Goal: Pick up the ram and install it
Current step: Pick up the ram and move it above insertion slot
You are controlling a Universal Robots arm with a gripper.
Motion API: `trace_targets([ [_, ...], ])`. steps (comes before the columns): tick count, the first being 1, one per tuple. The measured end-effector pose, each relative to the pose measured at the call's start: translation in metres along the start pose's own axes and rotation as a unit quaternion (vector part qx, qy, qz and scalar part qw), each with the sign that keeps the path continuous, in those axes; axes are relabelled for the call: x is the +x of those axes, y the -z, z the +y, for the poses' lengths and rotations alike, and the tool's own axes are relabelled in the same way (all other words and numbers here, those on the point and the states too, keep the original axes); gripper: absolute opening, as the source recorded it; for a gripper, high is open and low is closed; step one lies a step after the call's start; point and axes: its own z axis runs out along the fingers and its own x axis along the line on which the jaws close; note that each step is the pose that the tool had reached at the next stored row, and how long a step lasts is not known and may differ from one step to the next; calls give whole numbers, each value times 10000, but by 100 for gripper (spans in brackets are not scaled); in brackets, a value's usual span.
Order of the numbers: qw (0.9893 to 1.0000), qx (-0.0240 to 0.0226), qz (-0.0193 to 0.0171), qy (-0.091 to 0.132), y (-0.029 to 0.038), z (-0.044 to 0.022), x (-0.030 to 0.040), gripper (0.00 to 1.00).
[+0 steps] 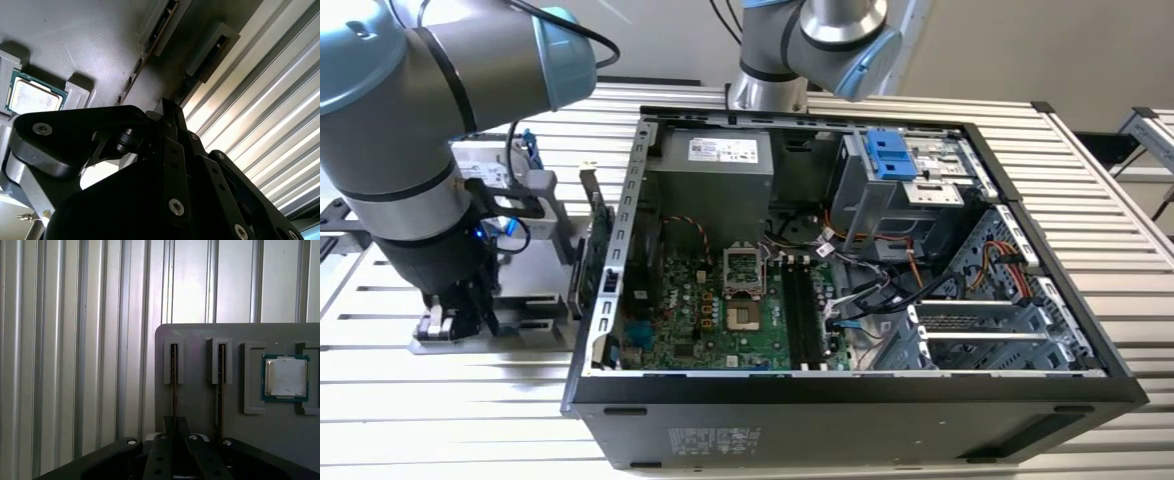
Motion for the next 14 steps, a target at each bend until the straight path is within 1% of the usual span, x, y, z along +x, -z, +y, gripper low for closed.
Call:
trace_targets([
  [14,10000,0,0,0,-5,0,0,0],
])
